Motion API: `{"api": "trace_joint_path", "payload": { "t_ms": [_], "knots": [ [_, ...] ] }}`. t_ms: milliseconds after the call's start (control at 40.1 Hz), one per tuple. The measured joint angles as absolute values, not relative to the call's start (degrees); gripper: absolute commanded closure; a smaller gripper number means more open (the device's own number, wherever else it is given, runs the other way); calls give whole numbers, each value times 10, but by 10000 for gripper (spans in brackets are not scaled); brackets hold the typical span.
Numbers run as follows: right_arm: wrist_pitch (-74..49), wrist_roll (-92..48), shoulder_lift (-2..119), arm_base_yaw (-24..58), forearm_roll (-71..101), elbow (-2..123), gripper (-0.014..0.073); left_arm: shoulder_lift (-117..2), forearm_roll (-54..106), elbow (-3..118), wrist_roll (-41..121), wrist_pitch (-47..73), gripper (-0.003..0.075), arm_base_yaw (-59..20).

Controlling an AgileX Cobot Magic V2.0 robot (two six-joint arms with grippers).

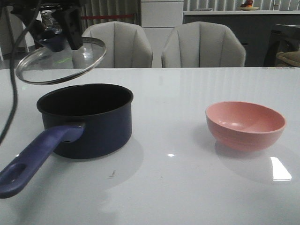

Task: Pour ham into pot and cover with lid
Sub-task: 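Lower the glass lid onto the saucepan with the left gripper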

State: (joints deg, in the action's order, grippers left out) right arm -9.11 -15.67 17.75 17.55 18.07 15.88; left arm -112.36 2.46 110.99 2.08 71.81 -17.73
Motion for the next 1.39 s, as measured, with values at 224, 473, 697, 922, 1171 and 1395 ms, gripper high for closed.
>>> {"api": "trace_joint_path", "payload": {
  "t_ms": [224, 473, 697, 922, 1171, 1395],
  "knots": [
    [-91, -157, 177, 176, 181, 159, 435, -1124, 23, 1093, 26, 718, 566, -212],
    [-91, -157, 177, 176, 181, 159, 435, -1124, 20, 1066, 27, 720, 565, -226],
    [-91, -157, 177, 176, 181, 159, 435, -1150, 20, 1066, 28, 716, 565, -240],
    [-91, -157, 177, 176, 181, 159, 435, -1163, 20, 1066, 29, 708, 565, -247],
    [-91, -157, 177, 176, 181, 159, 435, -1163, 16, 1066, 29, 708, 565, -247],
    [-91, -157, 177, 176, 181, 159, 435, -1164, 14, 1066, 29, 708, 563, -247]
  ]
}}
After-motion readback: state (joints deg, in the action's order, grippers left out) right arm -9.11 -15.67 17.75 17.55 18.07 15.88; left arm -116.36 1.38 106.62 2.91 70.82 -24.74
